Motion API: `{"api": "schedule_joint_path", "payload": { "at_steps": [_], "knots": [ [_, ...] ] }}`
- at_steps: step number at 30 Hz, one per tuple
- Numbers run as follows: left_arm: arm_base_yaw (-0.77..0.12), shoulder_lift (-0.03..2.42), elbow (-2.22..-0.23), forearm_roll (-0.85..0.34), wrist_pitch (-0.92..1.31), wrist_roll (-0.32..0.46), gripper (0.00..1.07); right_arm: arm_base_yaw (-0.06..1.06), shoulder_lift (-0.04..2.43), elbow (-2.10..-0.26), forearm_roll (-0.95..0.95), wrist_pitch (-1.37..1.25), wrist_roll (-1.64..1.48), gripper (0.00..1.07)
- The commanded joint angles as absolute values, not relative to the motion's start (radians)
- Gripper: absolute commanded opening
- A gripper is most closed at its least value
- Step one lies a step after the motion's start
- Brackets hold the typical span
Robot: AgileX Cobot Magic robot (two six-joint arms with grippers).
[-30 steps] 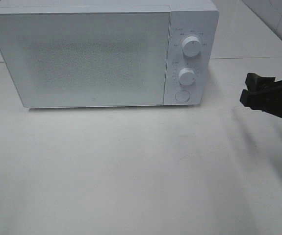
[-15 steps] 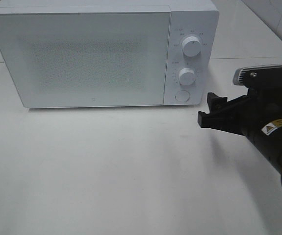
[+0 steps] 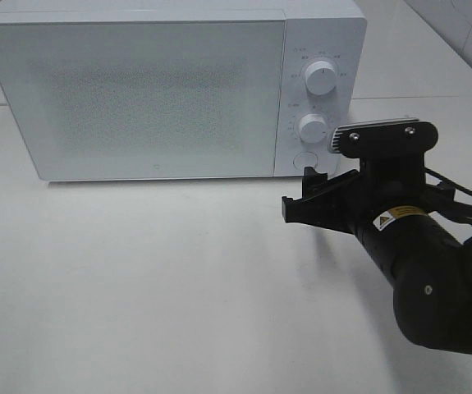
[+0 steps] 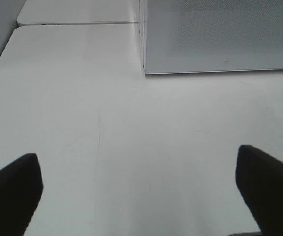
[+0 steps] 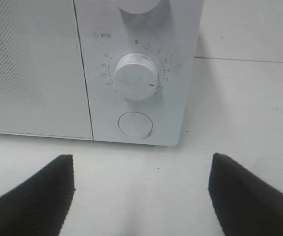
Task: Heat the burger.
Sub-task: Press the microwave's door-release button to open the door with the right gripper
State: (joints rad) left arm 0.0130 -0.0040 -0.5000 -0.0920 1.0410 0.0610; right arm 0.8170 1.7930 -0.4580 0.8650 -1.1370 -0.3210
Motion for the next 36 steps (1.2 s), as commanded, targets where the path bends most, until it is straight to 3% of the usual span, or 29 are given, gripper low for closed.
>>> {"api": "schedule_joint_path", "payload": {
  "at_steps": [1, 10, 16, 30, 36],
  "knots": [
    [0.016, -0.026, -0.497, -0.092, 1.039, 0.062, 1.00, 0.832, 1.814, -0.486, 0.877, -1.144, -0.348, 0.76],
    [0.016, -0.026, -0.497, -0.092, 1.039, 0.062, 1.00, 0.832, 1.816, -0.491, 0.886, -1.137, -0.332, 0.76],
    [0.016, -0.026, -0.497, -0.092, 1.039, 0.062, 1.00, 0.832, 1.816, -0.491, 0.896, -1.122, -0.149, 0.76],
    [0.016, -0.026, -0.497, -0.092, 1.039, 0.062, 1.00, 0.831, 1.816, -0.491, 0.894, -1.111, 0.711, 0.76],
    [0.016, -0.026, -0.497, -0.092, 1.039, 0.062, 1.00, 0.831, 1.816, -0.491, 0.897, -1.115, 1.028, 0.71]
  ]
}}
